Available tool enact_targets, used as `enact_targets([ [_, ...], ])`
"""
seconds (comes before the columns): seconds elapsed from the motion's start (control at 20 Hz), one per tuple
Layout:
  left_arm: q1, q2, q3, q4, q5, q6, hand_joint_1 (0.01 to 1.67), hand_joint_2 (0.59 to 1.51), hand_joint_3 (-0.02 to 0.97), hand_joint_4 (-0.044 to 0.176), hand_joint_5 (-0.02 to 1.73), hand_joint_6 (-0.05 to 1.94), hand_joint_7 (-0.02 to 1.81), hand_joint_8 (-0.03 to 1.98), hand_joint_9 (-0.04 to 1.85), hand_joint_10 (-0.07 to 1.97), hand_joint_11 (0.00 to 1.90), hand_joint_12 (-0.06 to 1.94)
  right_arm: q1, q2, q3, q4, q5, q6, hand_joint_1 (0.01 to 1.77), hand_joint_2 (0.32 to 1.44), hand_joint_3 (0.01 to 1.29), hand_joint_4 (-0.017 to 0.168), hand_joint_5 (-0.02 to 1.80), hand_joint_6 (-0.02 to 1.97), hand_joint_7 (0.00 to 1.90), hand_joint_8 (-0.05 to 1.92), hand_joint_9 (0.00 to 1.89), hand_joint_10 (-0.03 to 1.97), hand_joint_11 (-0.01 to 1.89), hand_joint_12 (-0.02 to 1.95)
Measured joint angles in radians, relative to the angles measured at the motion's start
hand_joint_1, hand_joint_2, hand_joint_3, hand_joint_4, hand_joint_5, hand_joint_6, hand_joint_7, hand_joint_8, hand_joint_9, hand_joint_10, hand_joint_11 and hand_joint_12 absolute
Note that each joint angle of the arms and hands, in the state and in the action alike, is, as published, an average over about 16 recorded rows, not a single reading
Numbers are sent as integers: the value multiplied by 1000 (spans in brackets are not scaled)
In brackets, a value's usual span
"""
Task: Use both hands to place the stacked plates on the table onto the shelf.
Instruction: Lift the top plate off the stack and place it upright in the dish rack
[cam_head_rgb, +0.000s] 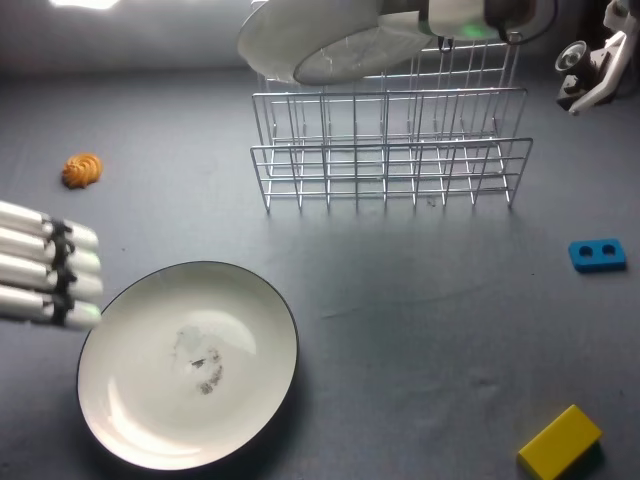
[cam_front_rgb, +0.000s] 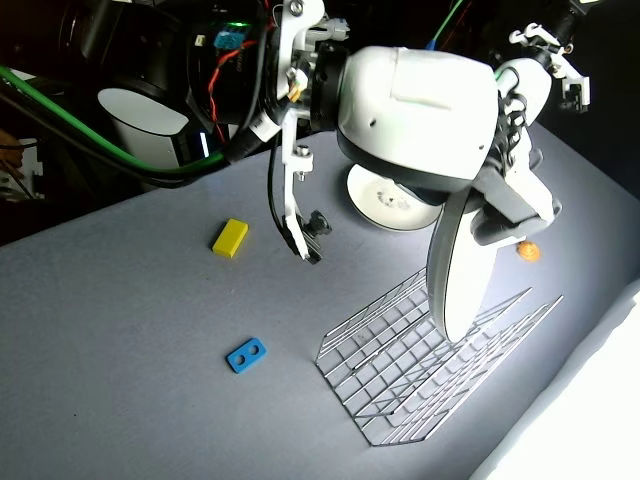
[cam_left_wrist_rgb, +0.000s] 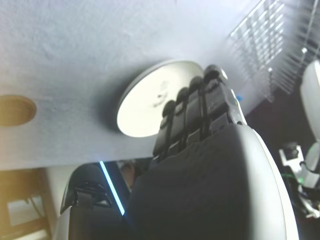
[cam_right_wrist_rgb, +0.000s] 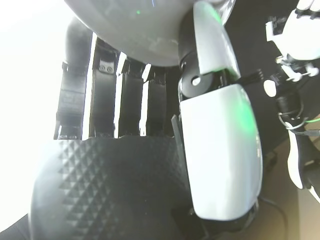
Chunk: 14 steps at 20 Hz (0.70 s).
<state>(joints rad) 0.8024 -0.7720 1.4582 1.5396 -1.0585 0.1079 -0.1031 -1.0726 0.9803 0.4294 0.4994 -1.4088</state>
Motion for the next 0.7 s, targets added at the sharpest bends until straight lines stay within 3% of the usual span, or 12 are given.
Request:
enact_targets([
  [0.7, 47, 0, -135, -14, 86, 0, 14, 1129, 20, 3, 19, 19, 23, 1, 19, 8, 21, 11, 22, -71, 145, 290, -108, 0, 1198, 1041, 15, -8, 844, 1000, 992, 1097, 905, 863, 620, 1497],
])
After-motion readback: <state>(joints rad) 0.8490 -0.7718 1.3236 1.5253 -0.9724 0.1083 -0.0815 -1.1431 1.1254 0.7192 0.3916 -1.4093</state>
